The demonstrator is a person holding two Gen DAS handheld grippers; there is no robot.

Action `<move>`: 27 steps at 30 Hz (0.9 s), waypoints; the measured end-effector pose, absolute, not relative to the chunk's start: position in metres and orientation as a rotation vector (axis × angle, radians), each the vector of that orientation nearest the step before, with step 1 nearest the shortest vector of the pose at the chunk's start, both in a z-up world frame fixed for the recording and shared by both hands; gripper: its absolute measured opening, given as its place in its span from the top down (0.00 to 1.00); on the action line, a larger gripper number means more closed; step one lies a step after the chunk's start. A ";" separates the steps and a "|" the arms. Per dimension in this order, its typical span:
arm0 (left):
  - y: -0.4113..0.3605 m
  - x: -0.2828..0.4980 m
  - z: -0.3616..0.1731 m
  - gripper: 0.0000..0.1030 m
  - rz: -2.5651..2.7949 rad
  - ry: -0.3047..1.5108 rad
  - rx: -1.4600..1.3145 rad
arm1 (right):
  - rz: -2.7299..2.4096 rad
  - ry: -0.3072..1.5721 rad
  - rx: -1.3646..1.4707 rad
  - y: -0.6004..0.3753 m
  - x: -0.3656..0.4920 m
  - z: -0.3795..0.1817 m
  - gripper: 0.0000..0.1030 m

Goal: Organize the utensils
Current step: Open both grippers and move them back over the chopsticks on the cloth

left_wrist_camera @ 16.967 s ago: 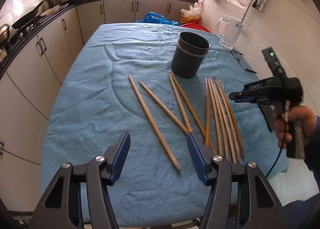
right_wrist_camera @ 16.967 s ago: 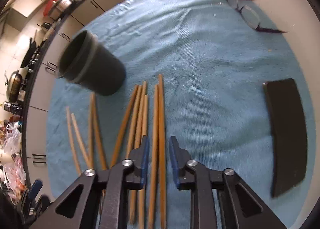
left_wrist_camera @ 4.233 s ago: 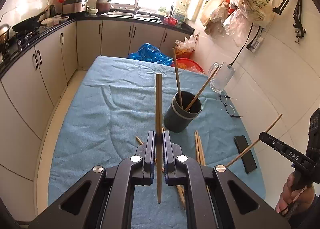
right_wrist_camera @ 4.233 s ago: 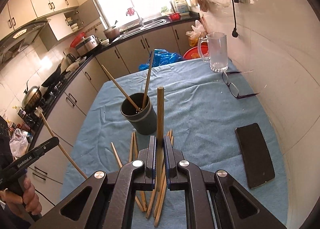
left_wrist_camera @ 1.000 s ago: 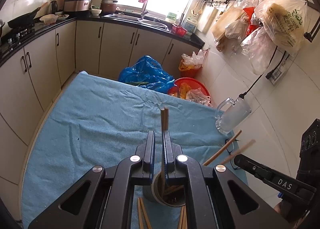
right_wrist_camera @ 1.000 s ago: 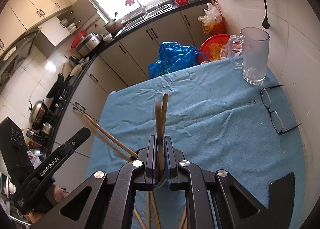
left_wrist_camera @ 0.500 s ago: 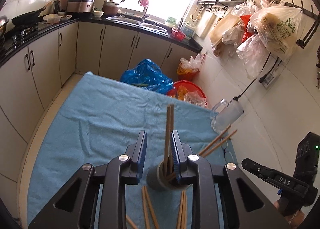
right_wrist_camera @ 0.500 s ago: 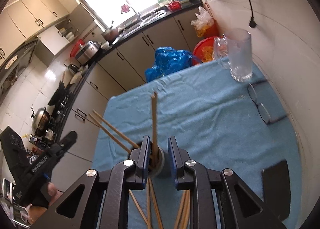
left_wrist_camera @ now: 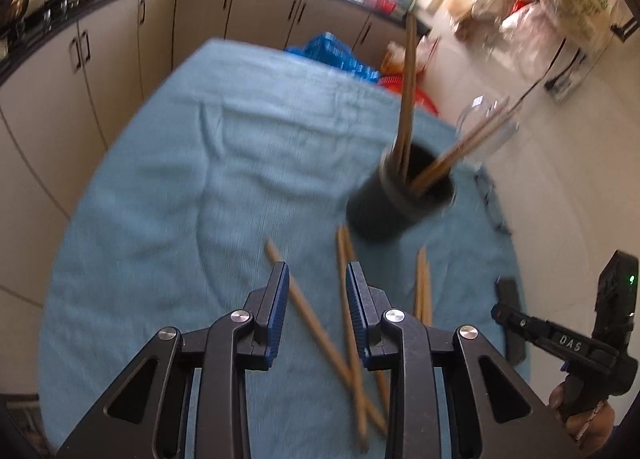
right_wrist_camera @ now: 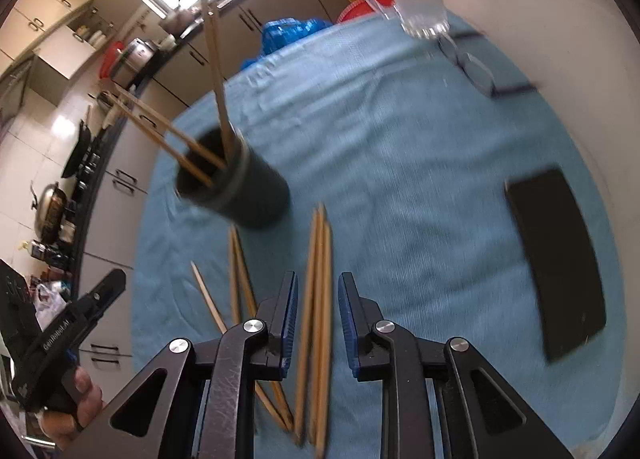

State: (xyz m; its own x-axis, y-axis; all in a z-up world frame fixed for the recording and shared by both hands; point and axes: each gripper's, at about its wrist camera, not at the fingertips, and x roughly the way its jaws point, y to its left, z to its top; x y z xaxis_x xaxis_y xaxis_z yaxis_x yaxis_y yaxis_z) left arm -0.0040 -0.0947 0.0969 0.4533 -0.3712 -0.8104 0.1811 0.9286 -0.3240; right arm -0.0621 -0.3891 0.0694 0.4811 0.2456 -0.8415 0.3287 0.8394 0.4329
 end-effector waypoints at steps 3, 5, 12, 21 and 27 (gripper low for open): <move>-0.096 -0.026 0.077 0.73 -0.347 1.097 -0.186 | -0.072 1.131 0.597 -0.380 -0.077 0.052 0.76; -0.097 -0.038 0.066 0.73 -0.351 1.123 -0.173 | -0.080 1.153 0.585 -0.374 -0.084 0.045 0.76; -0.093 -0.058 0.057 0.73 -0.362 1.149 -0.149 | -0.073 1.186 0.594 -0.366 -0.094 0.030 0.76; -0.080 -0.058 0.063 0.73 -0.338 1.139 -0.157 | -0.076 1.233 0.589 -0.356 -0.088 0.012 0.76; -0.073 -0.060 0.062 0.73 -0.321 1.140 -0.169 | -0.068 1.261 0.569 -0.350 -0.084 0.002 0.76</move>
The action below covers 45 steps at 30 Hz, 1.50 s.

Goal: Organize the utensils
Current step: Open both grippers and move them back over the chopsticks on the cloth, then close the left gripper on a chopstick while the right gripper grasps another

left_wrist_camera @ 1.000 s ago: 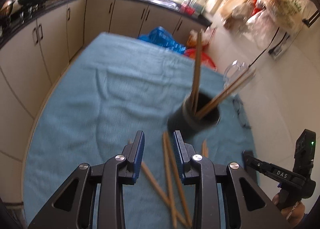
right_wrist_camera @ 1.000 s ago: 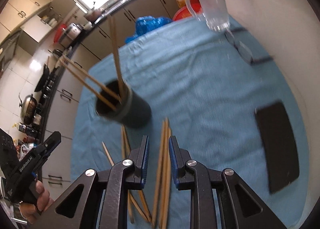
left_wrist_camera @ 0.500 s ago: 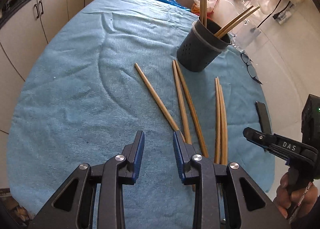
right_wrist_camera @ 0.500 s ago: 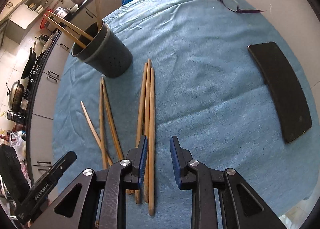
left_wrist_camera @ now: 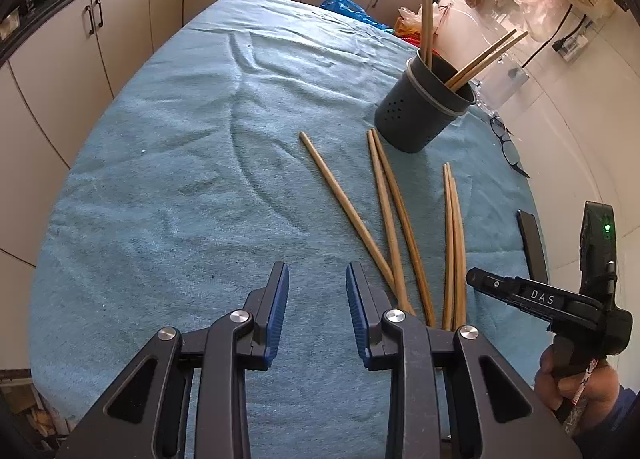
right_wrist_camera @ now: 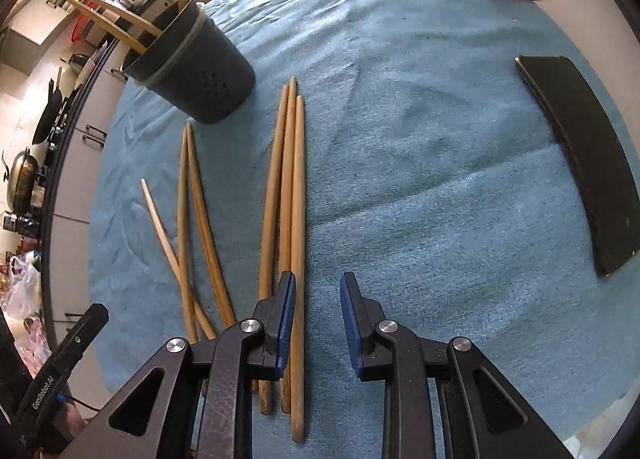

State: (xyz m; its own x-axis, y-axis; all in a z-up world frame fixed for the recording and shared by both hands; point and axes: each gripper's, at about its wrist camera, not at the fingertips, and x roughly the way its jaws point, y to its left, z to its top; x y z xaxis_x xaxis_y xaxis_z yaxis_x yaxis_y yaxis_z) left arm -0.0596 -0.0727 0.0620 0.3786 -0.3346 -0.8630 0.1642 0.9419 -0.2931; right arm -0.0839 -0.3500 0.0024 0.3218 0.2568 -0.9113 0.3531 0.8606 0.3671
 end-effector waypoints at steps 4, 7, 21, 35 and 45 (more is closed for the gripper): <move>-0.072 -0.060 0.061 0.73 -0.321 1.145 -0.172 | -0.056 1.264 0.547 -0.347 -0.079 0.002 0.76; -0.073 -0.060 0.061 0.73 -0.323 1.145 -0.168 | -0.057 1.271 0.527 -0.344 -0.078 -0.001 0.76; -0.089 -0.044 0.052 0.68 -0.339 1.181 -0.176 | -0.100 1.272 0.391 -0.346 -0.077 0.001 0.83; -0.121 0.028 0.023 0.68 -0.294 1.277 -0.224 | -0.128 1.205 0.461 -0.405 -0.077 0.022 0.83; -0.141 0.030 0.014 0.89 -0.266 1.282 -0.100 | -0.003 1.237 0.403 -0.392 -0.035 0.028 0.83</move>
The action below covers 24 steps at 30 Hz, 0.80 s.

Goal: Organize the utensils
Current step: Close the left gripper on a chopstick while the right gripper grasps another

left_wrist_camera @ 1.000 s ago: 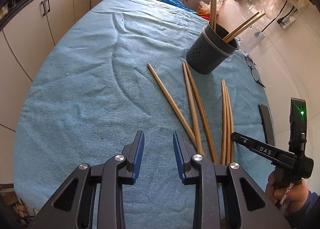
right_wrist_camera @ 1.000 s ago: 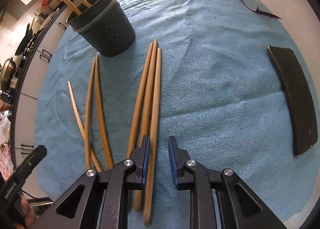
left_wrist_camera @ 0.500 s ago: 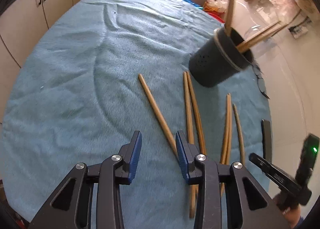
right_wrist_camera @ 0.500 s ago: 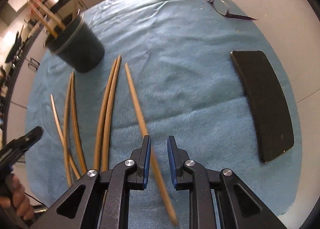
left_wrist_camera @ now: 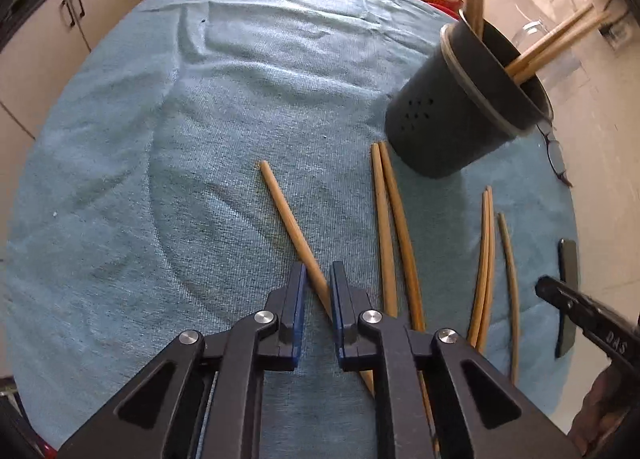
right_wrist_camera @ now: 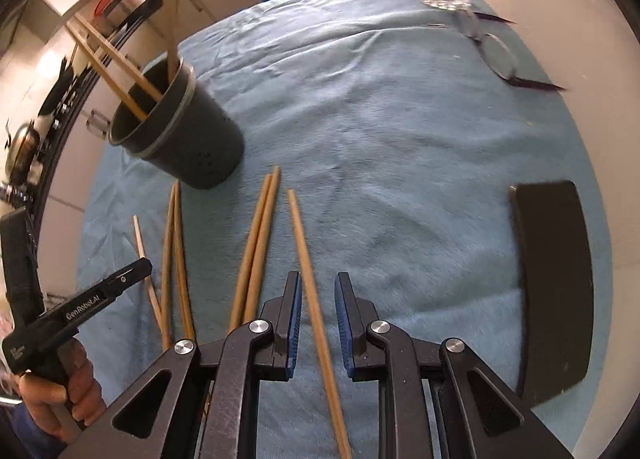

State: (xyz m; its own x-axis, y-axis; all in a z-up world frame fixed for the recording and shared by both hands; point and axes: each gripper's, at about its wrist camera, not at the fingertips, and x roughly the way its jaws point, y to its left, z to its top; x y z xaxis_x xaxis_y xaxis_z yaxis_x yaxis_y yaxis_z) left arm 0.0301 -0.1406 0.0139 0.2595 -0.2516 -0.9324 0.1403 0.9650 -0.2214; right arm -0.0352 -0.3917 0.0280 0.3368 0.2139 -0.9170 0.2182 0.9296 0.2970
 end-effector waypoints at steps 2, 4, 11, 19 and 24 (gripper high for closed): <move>-0.140 0.029 0.013 0.90 -0.267 1.283 -0.094 | 0.018 1.257 0.383 -0.386 -0.030 0.024 0.83; -0.140 0.030 0.013 0.90 -0.272 1.283 -0.086 | 0.035 1.275 0.358 -0.380 -0.024 0.020 0.83; -0.145 0.041 0.011 0.90 -0.273 1.283 -0.090 | 0.060 1.357 0.271 -0.359 0.001 0.000 0.82; -0.139 0.021 0.035 0.94 -0.303 1.190 -0.111 | 0.072 1.335 0.286 -0.356 0.001 0.004 0.93; -0.127 0.002 0.077 0.94 -0.311 1.067 -0.098 | 0.076 1.203 0.321 -0.365 -0.019 0.042 0.93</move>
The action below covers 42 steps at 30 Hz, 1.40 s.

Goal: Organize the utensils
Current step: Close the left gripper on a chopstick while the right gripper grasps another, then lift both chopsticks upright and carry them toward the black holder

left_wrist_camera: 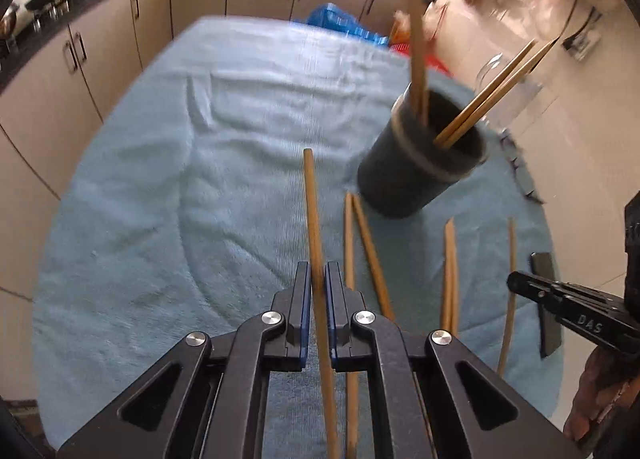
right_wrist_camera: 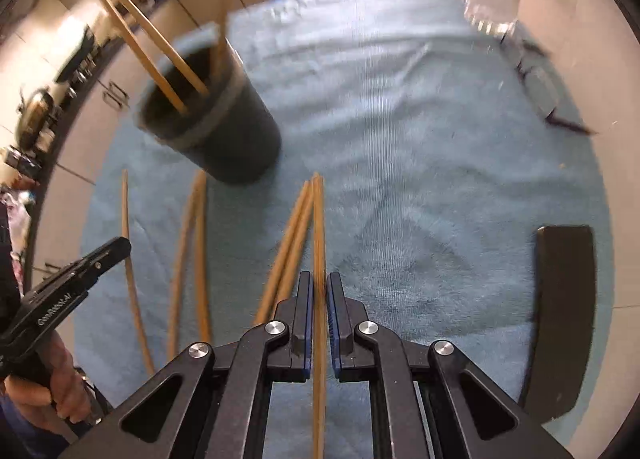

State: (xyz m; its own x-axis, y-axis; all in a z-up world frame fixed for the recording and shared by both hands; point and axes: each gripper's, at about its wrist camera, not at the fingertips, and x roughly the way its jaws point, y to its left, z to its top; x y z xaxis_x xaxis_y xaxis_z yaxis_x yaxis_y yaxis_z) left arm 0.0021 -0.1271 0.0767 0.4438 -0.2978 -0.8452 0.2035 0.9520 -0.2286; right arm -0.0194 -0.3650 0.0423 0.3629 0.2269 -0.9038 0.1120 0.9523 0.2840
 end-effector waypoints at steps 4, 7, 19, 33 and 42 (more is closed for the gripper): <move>-0.119 -0.010 0.103 0.94 -0.326 0.995 -0.101 | 0.076 1.054 0.310 -0.363 -0.043 0.084 0.93; -0.117 -0.018 0.121 0.94 -0.337 0.939 -0.091 | 0.062 0.961 0.288 -0.359 -0.060 0.108 0.93; -0.104 -0.048 0.152 0.94 -0.387 0.866 -0.076 | -0.011 0.818 0.302 -0.349 -0.112 0.148 0.93; -0.083 -0.063 0.167 0.94 -0.407 0.827 -0.075 | -0.052 0.751 0.308 -0.335 -0.139 0.169 0.93; -0.072 -0.066 0.179 0.94 -0.415 0.802 -0.081 | -0.076 0.712 0.329 -0.337 -0.146 0.186 0.93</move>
